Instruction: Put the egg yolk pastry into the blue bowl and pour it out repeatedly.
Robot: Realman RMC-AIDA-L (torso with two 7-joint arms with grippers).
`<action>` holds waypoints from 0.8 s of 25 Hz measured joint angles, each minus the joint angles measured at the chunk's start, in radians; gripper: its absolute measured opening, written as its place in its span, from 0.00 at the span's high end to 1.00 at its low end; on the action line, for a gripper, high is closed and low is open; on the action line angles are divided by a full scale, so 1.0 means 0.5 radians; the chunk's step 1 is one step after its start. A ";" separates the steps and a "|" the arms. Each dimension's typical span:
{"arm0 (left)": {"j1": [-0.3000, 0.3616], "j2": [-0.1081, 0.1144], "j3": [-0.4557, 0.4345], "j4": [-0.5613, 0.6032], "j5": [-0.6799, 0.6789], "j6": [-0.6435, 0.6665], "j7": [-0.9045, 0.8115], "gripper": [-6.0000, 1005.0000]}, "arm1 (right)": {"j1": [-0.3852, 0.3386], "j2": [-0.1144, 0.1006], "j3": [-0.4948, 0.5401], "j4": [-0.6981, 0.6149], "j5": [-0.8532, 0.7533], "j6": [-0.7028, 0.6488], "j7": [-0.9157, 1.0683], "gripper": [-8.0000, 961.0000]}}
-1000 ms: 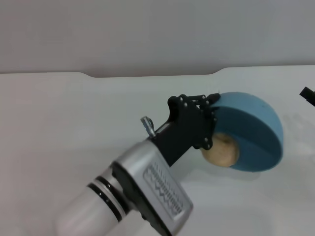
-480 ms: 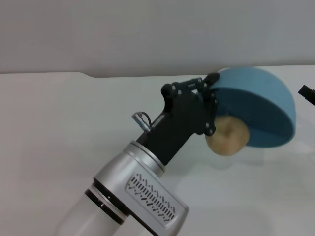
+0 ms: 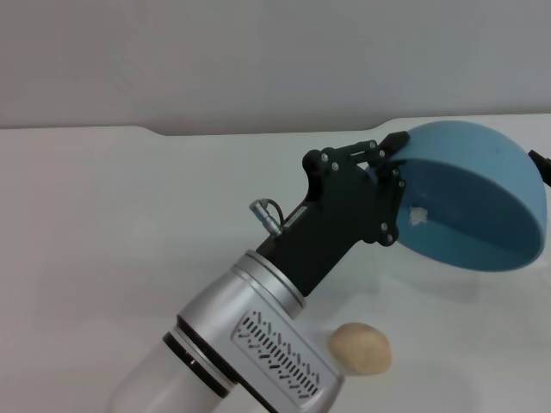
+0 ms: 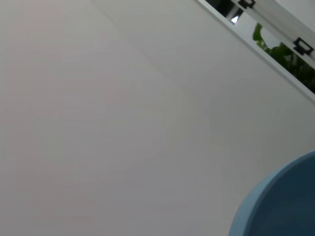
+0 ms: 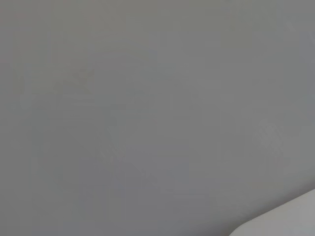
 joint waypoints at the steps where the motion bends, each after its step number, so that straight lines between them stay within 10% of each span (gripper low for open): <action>1: -0.002 0.000 0.000 0.001 0.000 -0.006 0.000 0.99 | 0.003 0.000 0.000 0.000 0.000 0.002 0.000 0.61; 9: 0.004 0.000 -0.229 -0.086 -0.072 -0.274 -0.102 0.98 | 0.009 -0.001 0.000 0.001 0.001 0.002 0.000 0.62; 20: -0.050 0.009 -1.335 -0.383 -0.408 -1.778 0.044 0.98 | 0.035 -0.006 0.000 0.035 -0.065 0.005 0.000 0.62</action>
